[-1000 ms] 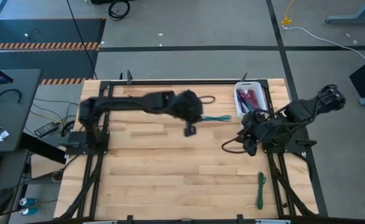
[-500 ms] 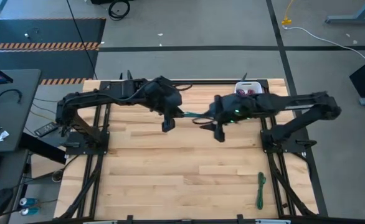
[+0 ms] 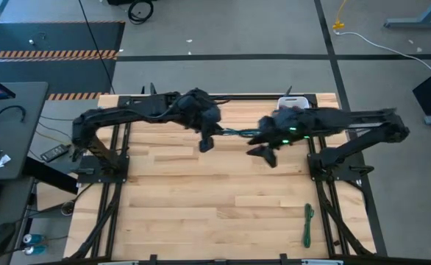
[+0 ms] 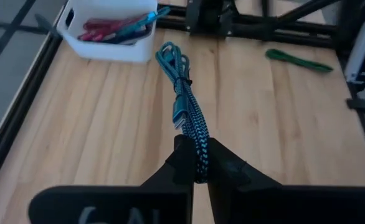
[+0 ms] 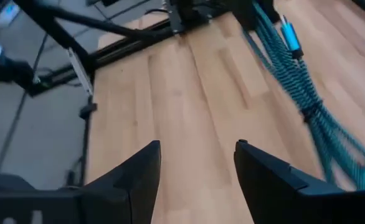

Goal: Pick and place USB-C Cables
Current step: Put the black blue charger cable into the bin

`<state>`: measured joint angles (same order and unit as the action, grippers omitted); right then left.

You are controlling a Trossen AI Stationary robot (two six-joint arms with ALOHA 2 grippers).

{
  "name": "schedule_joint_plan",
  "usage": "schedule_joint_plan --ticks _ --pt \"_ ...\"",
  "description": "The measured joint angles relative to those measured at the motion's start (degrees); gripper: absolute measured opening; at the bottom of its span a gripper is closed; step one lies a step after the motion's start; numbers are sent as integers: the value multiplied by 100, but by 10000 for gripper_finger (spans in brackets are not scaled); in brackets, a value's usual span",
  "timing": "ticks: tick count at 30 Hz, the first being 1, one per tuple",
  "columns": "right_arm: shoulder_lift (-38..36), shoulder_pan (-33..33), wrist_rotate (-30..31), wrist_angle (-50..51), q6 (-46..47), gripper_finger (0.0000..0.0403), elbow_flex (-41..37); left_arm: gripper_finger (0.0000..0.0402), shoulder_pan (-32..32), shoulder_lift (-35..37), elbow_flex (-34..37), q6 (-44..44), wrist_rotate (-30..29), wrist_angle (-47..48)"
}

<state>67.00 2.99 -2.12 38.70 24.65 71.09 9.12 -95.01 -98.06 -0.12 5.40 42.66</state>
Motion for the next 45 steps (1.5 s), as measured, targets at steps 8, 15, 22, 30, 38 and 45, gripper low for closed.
schedule_joint_plan --ticks 8,15,22,30,38,45 --pt "-1478 907 2084 2064 1911 208 7 22 232 -1177 7 381 1059 -1821" --pt "-1067 677 2085 2229 157 208 9 22 228 -1269 6 424 1563 -2225" --pt "-100 179 1718 2152 -961 204 4 25 228 -1223 2 380 1736 -2512" --pt "211 -297 1524 2397 -681 57 4 61 247 -1225 2 172 1297 -2513" --pt "-33 -2224 2226 3763 651 21 -614 203 533 -1225 2 -366 596 -706" --pt "64 -4824 997 2186 486 27 -2074 242 543 -1225 2 -378 510 -32"
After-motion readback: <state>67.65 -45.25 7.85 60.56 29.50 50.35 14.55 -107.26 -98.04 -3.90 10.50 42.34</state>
